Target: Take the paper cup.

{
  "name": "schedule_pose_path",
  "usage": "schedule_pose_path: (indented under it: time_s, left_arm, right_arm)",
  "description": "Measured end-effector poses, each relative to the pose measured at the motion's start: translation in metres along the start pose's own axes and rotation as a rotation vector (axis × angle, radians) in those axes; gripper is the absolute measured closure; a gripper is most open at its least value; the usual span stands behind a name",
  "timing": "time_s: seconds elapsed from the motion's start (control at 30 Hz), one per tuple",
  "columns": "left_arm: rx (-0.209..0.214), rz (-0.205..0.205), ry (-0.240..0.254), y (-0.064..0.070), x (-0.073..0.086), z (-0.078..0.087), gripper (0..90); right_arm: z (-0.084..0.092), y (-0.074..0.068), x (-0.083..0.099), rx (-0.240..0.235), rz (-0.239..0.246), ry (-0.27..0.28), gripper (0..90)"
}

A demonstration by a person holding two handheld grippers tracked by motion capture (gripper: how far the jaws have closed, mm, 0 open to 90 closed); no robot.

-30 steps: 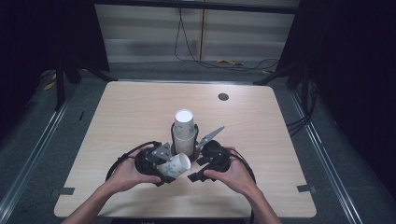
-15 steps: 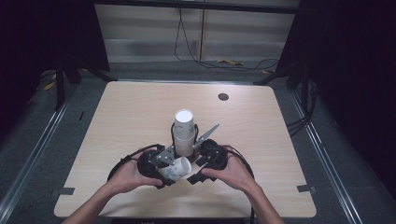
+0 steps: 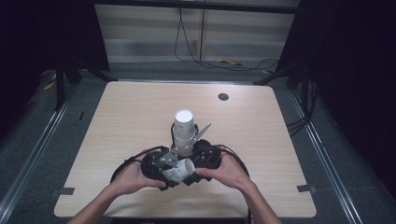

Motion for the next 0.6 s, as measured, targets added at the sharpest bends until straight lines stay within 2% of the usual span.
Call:
schedule_pose_path:
  time_s: [0.17,0.3,0.43,0.5,0.53,0.6]
  left_arm:
    - [0.007,-0.039,-0.022,0.004,-0.004,-0.002,30.7]
    - [0.005,-0.048,-0.030,0.007,-0.006,-0.004,30.7]
    - [0.004,-0.056,-0.025,0.010,-0.009,-0.004,30.9]
    - [0.003,-0.065,-0.026,0.011,-0.010,-0.003,31.1]
    - [-0.002,-0.081,-0.032,0.011,-0.011,-0.003,31.1]
    - [-0.008,-0.082,-0.041,0.011,-0.012,-0.003,31.2]
  right_arm:
    - [-0.001,-0.002,0.000,0.000,0.014,-0.013,19.4]
    - [-0.001,-0.001,0.000,0.000,0.012,-0.009,19.5]
    - [-0.001,0.000,-0.001,0.006,0.015,-0.006,21.7]
    - [-0.001,-0.002,0.000,-0.006,0.028,-0.007,23.4]
    - [-0.002,-0.003,0.000,-0.008,0.030,-0.013,25.3]
    - [-0.003,-0.003,0.000,-0.007,0.038,-0.025,27.3]
Point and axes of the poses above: each handheld gripper's, and its own axes: z roughly backward along the jaws, x roughly out of its underside, y roughly to its right, the point moved 5 cm from there along -z, roughly forward along the jaws, and after that the axes turned 12 degrees about -z, right-handed, at the moved point
